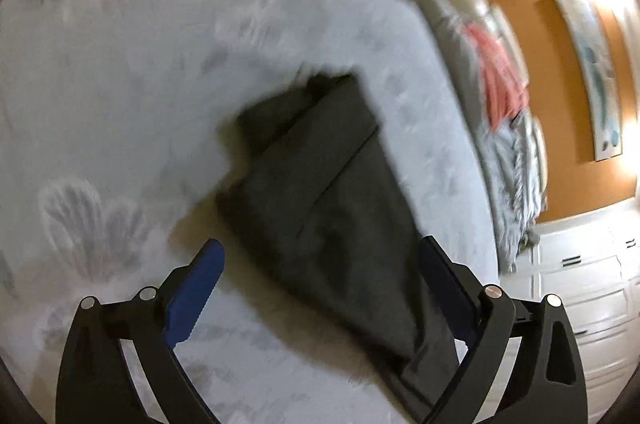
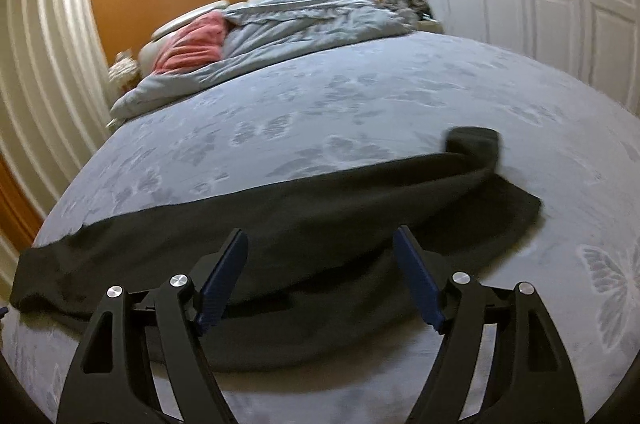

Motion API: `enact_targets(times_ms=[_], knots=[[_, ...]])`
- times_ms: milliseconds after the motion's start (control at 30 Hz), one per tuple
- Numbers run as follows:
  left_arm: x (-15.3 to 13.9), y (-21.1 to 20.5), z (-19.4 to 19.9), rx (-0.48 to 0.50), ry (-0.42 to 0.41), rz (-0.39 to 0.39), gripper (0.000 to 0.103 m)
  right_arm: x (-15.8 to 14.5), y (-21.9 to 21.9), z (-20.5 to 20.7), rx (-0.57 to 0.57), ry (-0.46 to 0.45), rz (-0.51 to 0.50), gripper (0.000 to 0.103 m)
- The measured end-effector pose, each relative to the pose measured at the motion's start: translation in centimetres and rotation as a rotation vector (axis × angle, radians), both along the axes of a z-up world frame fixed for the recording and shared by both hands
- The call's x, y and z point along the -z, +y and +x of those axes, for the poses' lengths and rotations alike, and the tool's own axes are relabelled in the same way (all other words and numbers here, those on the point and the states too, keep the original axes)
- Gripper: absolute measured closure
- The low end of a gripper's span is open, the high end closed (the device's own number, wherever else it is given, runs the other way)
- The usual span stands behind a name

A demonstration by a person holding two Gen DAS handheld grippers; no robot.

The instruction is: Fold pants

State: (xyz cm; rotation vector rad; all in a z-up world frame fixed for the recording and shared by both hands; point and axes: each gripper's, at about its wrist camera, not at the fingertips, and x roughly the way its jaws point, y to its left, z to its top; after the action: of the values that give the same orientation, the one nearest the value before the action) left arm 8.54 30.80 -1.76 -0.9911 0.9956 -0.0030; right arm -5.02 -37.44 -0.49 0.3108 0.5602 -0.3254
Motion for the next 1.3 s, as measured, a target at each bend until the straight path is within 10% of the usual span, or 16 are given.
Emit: enact_targets(times_ms=[167,200,267,400,600,667,767,1000,1233,1300], knots=[[3.5,-0.3,2.3,-0.005,0.089,-0.115,0.021,0.0,3.4,1.9,-0.068,0.002,-0.038,0.024],[3.0,-0.2,2.7,0.002,0.047,-0.12,0.059,0.0,3.9,2.2,-0.074,0.0,-0.047,0.024],[-0.1,-0.3,3.4,0.052,-0.07,-0.114,0.093,-0.1,4.6,2.3,-0.072,-0.013,-0.072,0.024],[-6.7,-0.1,3.2,0.059,-0.329,-0.02,0.094,-0.5,4.9,1.9,-0.063,-0.038,-0.112,0.024],[1.7,-0.3,5.0,-0.037,0.06,0.104,0.09,-0.2,1.6,1.3,0.043,0.032,-0.076,0.024],[1.3,-0.7,4.3,-0.044,0.051,0.117,0.079,-0.8,-1.1,0.1,0.127,0.041,-0.055,0.023],[0.0,-1.5,4.2,-0.032,0.036,0.164,0.028,-1.1,-5.3,-1.9,0.256,0.048,-0.015,0.023],[1.8,-1.0,5.4,-0.088,0.063,0.149,0.02,0.3,-14.3,-5.9,0.462,0.064,0.095,0.023],[2.3,-3.0,6.3,-0.067,-0.002,0.168,0.018,2.2,-17.7,-1.6,0.33,0.066,0.236,0.023],[2.3,-3.1,6.6,-0.056,-0.004,0.196,0.021,3.4,-18.6,1.1,0.312,0.141,0.23,0.037]])
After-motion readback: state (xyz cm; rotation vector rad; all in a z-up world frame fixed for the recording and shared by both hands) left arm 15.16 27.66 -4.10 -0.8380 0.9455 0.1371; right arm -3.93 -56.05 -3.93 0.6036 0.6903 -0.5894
